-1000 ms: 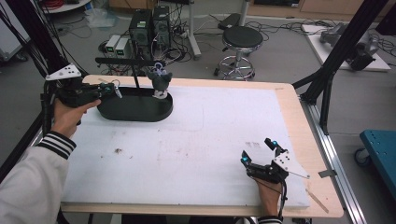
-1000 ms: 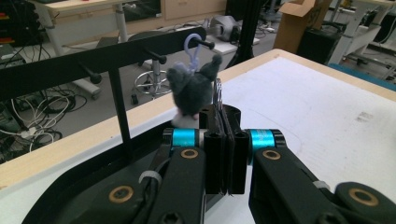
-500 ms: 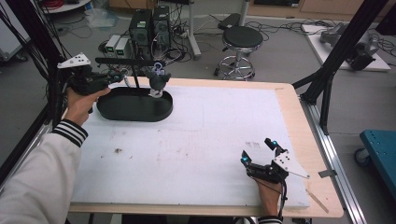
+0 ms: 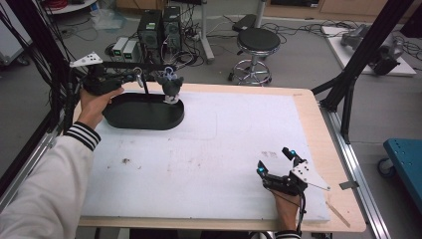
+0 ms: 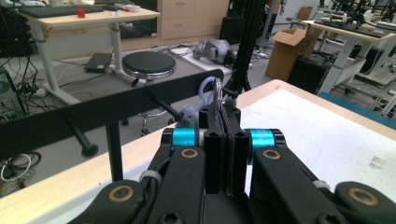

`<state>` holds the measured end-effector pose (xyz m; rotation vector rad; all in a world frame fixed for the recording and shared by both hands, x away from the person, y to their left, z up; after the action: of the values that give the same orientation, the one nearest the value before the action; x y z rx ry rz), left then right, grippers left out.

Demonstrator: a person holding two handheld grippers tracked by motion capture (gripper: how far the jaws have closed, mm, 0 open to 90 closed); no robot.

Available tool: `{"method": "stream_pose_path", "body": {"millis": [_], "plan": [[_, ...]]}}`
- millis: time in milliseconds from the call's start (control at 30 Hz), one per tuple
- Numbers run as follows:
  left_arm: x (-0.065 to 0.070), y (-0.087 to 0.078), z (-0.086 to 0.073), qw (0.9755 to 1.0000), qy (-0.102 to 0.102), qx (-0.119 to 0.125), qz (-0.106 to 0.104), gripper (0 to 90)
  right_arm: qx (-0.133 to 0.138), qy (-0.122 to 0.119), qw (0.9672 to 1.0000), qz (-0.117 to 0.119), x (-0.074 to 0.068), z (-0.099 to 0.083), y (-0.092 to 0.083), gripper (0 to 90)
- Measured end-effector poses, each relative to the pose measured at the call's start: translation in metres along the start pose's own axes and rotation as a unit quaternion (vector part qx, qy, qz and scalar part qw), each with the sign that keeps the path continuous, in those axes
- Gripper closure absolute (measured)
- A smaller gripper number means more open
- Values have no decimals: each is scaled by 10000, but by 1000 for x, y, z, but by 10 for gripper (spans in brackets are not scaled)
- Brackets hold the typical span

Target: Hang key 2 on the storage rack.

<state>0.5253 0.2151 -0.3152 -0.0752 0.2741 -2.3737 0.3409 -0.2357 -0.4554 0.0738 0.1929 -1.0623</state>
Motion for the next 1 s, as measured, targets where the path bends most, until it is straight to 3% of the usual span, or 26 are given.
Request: {"method": "stream_pose_path", "body": {"millis": [167, 1000], "plan": [[-1, 7, 3, 10000, -49, 51, -2, 882, 7, -1, 10000, -7, 0, 0, 0, 7], [-12, 30, -21, 9995, -288, -155, 53, 881, 5, 7, 10000, 11, 0, 0, 0, 7]]}}
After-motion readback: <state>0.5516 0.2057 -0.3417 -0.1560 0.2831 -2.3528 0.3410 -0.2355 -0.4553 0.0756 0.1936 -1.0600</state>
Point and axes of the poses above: each handheld gripper's, and its own axes: y roughly forward along the jaws, z roughly out of its top, x roughly to its right, the point moved 9 cm from there along y, roughly forward along the jaws, and after that the axes turned 9 degrees about y, right-handed, at the moved point
